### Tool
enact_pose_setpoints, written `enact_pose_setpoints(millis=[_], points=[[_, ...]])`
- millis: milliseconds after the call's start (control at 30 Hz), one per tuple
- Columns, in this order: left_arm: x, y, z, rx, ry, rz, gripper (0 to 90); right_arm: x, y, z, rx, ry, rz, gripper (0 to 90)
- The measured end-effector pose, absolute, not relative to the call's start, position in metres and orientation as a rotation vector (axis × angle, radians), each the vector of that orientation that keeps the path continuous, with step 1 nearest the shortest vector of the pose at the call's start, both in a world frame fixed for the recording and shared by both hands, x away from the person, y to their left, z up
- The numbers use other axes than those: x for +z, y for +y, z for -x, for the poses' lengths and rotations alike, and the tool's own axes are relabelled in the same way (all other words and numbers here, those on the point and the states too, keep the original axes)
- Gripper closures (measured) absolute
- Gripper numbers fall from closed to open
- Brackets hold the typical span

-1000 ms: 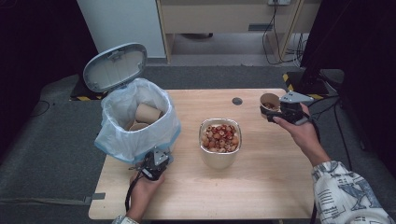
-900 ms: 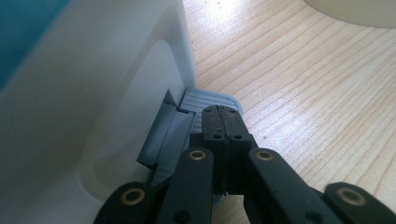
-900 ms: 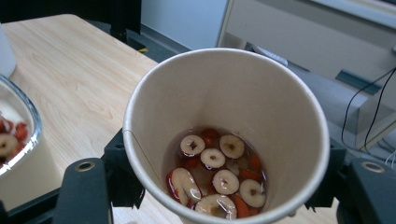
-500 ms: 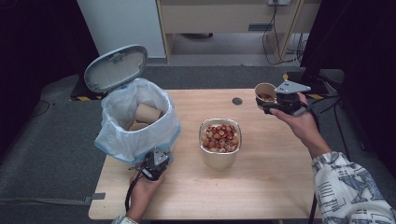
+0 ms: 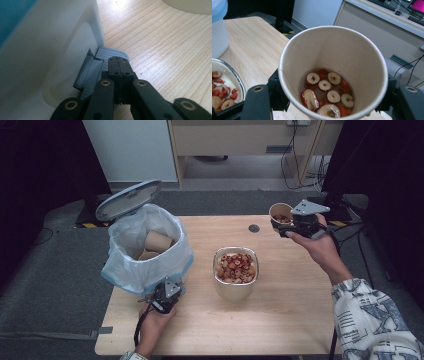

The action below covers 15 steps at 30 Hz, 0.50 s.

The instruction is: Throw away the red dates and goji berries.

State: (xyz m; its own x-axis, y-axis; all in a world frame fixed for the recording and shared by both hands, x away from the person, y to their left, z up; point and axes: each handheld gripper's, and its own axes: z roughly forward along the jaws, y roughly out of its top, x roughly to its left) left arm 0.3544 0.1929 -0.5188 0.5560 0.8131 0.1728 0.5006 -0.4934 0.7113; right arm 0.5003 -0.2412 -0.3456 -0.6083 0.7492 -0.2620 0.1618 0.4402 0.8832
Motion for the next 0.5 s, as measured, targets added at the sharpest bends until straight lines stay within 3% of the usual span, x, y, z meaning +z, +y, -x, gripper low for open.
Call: enact_pose_setpoints(millis=[500], points=[[-0.519,0.192,-0.354,0.674,1.047,-2.189,89.5,-0.321,-0.229,-0.498,1.137,2.017,-0.7,32.2]])
